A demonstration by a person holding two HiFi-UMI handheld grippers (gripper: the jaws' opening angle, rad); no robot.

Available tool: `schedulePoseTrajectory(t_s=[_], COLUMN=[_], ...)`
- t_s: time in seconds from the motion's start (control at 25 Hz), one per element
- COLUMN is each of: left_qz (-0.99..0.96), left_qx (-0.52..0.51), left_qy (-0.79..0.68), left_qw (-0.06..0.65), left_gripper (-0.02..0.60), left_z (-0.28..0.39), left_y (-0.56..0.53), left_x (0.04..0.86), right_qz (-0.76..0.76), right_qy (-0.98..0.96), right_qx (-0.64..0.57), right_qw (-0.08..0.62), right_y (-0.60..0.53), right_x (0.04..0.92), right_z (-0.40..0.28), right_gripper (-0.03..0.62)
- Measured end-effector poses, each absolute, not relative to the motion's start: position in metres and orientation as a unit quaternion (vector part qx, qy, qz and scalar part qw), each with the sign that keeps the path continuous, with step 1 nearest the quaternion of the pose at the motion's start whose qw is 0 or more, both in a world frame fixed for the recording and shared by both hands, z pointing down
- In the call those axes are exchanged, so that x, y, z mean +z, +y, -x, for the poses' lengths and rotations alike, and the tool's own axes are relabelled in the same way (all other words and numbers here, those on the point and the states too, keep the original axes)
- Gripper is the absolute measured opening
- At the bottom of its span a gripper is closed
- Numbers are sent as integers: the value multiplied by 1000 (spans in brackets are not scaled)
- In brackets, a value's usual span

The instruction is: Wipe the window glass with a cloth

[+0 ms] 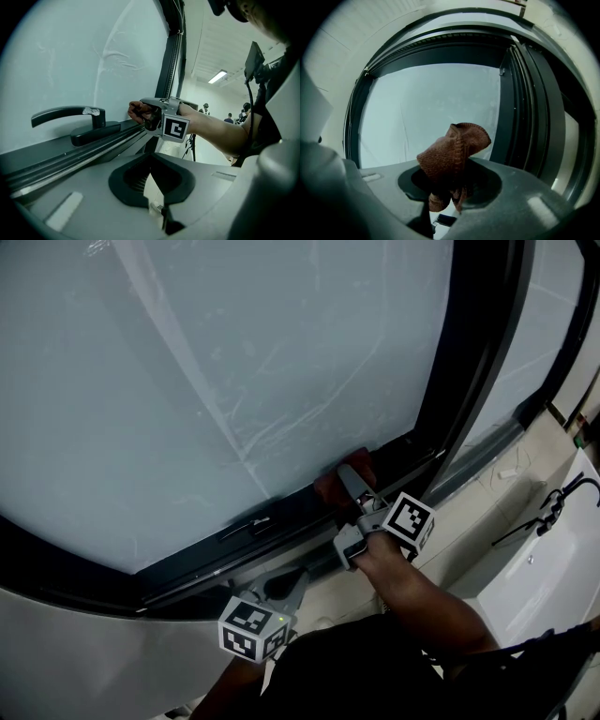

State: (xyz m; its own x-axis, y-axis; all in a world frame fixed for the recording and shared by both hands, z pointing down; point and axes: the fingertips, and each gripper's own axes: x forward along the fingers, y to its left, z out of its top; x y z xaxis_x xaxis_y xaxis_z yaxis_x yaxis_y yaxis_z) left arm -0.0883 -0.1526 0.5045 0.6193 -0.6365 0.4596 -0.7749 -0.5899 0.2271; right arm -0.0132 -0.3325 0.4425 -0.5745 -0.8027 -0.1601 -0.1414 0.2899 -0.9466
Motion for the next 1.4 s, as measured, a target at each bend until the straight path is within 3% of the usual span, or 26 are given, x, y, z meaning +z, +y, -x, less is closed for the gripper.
schedulePoseTrajectory(t_s=[1.4], left_qz=[-876], left_qx=[162], left_qy=[-404], left_qw=[206], left_gripper=[17], left_z=[96], left_y=[-150], left_x=[501], right_qz=[267], right_qy=[756], right_qx=[-440], right_qw=[404], right_y=[-339], right_x=[336], right_z=[18], right_gripper=[109])
